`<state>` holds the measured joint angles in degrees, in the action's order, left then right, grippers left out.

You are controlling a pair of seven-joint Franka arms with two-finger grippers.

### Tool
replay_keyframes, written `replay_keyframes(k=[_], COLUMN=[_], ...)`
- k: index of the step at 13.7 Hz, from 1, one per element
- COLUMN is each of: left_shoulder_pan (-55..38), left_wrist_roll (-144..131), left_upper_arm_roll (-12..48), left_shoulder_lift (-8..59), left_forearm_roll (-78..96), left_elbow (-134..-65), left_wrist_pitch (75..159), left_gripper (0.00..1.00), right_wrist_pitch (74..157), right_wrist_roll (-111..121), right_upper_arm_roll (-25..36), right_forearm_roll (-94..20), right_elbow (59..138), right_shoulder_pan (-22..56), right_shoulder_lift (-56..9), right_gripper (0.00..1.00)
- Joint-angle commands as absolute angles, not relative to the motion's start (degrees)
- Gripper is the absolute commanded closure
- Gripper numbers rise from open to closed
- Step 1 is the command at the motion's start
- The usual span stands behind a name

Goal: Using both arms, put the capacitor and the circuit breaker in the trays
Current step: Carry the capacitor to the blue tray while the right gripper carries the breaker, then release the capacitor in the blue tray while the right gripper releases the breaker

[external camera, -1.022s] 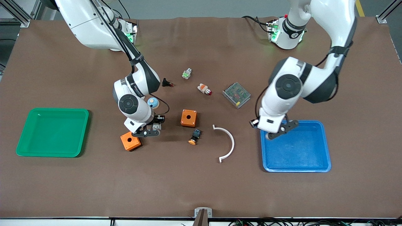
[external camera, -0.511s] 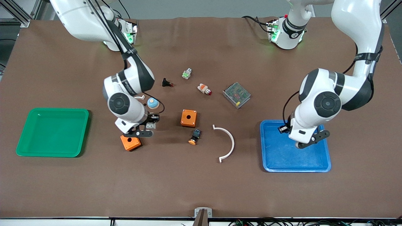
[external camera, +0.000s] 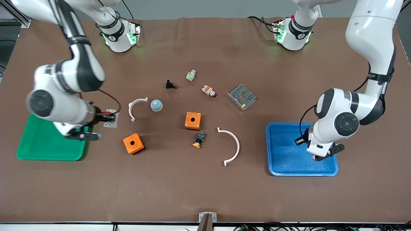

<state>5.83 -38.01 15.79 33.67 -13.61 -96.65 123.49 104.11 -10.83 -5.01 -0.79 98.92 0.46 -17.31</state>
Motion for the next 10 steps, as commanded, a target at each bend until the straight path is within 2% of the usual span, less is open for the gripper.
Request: replay_keyframes(k=[1, 5, 6, 7, 9, 10], left_shoulder_pan=[7.12, 9.58, 9.49, 9.58, 9.67, 9.75], left_wrist_roll=[-34.90, -30.59, -30.59, -30.59, -30.67, -30.59], left_upper_arm_roll=[16.26, 16.35, 16.35, 16.35, 16.35, 16.43], left_shoulder_lift=[35.76, 38.41, 38.50, 38.41, 38.06, 37.45], left_forearm_roll=[-17.39, -18.02, -17.93, -17.93, -17.31, -17.31], left_elbow=[-96.59, -96.33, -96.33, -96.24, -96.41, -96.33], left_wrist_pitch=[127.08, 129.90, 129.90, 129.99, 129.90, 129.38], left_gripper=[1.00, 0.95, 0.83, 0.61, 0.00, 0.00], right_wrist_pitch=[102.66, 103.18, 103.36, 103.71, 104.58, 105.46], right_wrist_roll=[-4.77, 2.53, 4.11, 5.09, 5.62, 6.84], right_upper_arm_roll=[-5.98, -5.98, -5.98, -5.98, -5.98, -5.98], right_forearm_roll=[-0.27, 3.78, 4.04, 5.17, 7.46, 7.64], right_elbow=[97.56, 94.67, 93.18, 91.34, 88.61, 88.42], right_shoulder_pan=[-6.83, -14.57, -16.16, -17.74, -20.55, -21.96], right_shoulder_lift=[-17.49, -20.02, -21.95, -23.63, -26.79, -28.11], right_gripper=[0.77, 0.78, 0.78, 0.78, 0.78, 0.78])
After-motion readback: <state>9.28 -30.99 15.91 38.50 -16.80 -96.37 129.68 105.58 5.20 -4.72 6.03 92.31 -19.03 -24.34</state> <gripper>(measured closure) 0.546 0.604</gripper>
